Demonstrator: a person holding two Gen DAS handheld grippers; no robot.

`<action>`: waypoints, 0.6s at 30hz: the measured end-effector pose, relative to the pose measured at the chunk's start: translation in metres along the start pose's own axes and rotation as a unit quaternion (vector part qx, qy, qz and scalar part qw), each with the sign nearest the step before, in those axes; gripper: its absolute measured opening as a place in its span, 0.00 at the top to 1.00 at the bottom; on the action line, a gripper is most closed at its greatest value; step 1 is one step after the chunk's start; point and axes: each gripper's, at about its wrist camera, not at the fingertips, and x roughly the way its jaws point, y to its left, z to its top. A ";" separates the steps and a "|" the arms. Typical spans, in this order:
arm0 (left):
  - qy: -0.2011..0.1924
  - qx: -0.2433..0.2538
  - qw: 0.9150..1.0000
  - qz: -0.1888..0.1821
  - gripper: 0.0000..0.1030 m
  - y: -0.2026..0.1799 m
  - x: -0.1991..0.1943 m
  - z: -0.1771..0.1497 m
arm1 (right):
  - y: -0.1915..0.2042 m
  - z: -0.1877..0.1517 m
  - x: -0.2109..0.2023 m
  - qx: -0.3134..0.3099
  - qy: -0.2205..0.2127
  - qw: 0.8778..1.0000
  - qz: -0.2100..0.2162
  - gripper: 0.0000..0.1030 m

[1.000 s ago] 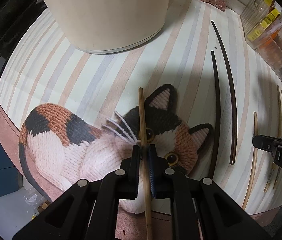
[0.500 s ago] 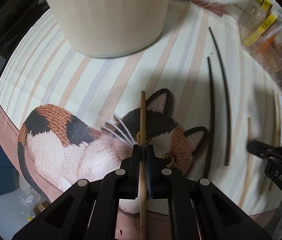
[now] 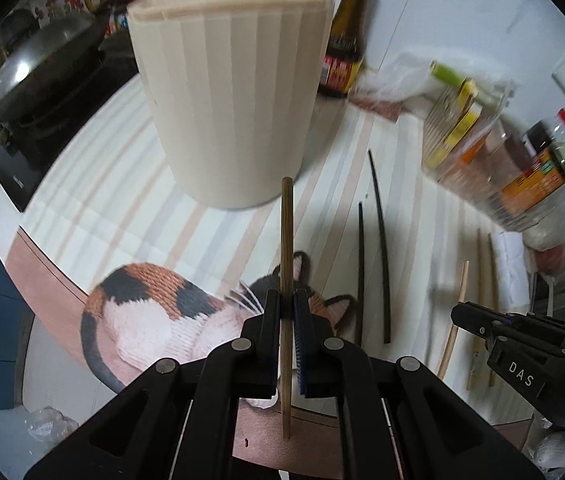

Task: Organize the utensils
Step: 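Lift both light chopsticks and carry them toward the cream holder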

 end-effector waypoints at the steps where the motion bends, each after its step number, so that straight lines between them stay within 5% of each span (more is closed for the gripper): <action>1: -0.009 0.001 1.000 0.001 0.96 0.001 -0.007 0.001 | 0.004 0.002 -0.005 -0.001 -0.008 1.000 0.003 0.95; 10: -0.087 0.006 0.996 0.000 0.96 -0.003 -0.062 0.021 | 0.031 0.024 -0.066 -0.017 -0.110 0.993 0.036 0.95; 18: -0.175 -0.010 0.984 -0.033 0.96 0.005 -0.146 0.072 | 0.059 0.084 -0.167 -0.028 -0.215 0.971 0.100 0.95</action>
